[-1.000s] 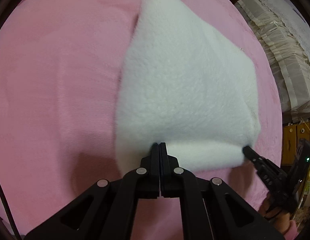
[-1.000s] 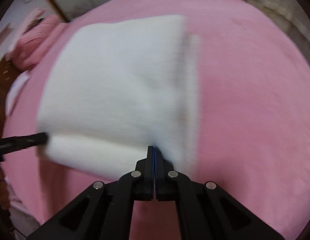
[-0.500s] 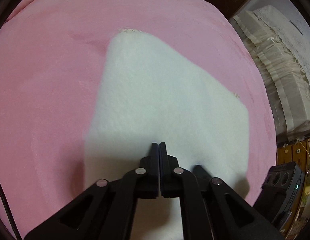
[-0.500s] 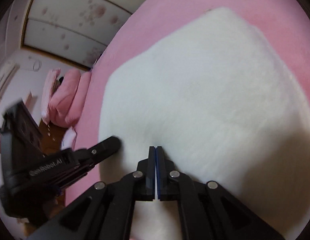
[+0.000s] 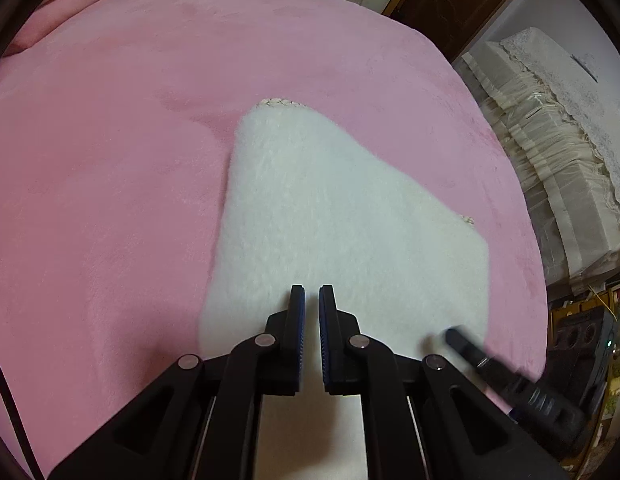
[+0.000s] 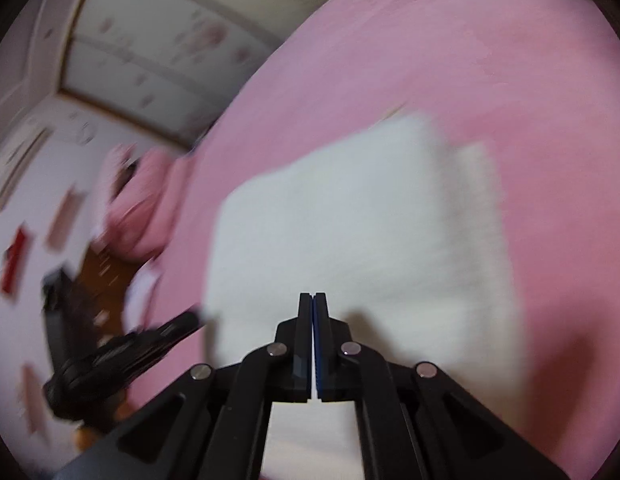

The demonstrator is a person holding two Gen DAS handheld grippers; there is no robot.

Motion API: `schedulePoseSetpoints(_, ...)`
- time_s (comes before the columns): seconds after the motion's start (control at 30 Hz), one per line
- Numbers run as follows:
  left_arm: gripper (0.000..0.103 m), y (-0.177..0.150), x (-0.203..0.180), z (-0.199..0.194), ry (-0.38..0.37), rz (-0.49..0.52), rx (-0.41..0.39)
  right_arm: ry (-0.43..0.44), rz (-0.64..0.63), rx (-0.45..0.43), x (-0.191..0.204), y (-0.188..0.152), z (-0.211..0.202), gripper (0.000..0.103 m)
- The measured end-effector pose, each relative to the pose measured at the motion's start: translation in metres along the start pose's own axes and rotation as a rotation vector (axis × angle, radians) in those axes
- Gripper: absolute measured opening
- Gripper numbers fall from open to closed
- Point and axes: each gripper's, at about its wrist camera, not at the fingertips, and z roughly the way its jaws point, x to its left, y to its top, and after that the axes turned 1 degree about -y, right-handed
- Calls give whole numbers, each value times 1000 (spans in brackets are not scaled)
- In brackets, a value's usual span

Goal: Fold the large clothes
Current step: 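Press and square the folded bundle with both closed tools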

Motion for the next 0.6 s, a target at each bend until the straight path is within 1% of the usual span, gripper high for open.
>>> schedulePoseSetpoints(0.03,3,5,1,4,-17,-12,-8,64,3,58,7,-2,22,0)
schedulePoseSetpoints(0.07,3,10,4,8,-34,-25,-16,102,15,92,9,-2,38,0)
schedulePoseSetpoints(0.1,3,13,10,6,-39,-33,-23,107,28,120,12,2,56,0)
schedulePoseSetpoints(0.13,3,16,11,10,-32,-35,-28,110,32,113,15,6,70,0)
schedulePoseSetpoints(0.17,3,23,10,17,-23,-31,-34,132,39,74,16,14,76,0)
schedulePoseSetpoints(0.2,4,27,11,21,-21,-29,-39,145,53,35,16,10,76,0)
schedulePoseSetpoints(0.23,4,33,11,27,-17,-26,-45,144,82,-15,12,22,79,0)
schedulePoseSetpoints(0.27,4,37,11,31,-10,-21,-48,117,106,-47,10,36,83,0)
schedulePoseSetpoints(0.3,4,41,11,38,1,-10,-49,73,120,-72,5,45,86,0)
schedulePoseSetpoints(0.33,4,44,12,43,9,-2,-51,30,112,-93,11,59,103,0)
schedulePoseSetpoints(0.37,4,46,14,48,12,0,-56,-17,84,-114,10,68,104,0)
schedulePoseSetpoints(0.4,4,47,15,54,18,-3,-64,-88,42,-136,10,76,101,0)
schedulePoseSetpoints(0.43,3,46,22,52,19,-10,-68,-119,34,-147,11,83,99,0)
schedulePoseSetpoints(0.47,2,46,25,52,13,-21,-70,-183,40,-168,9,87,92,0)
schedulePoseSetpoints(0.53,2,44,31,48,-6,-9,-68,-263,57,-219,-2,82,63,0)
schedulePoseSetpoints(0.6,2,42,32,47,-11,22,-65,-310,28,-234,-5,75,47,0)
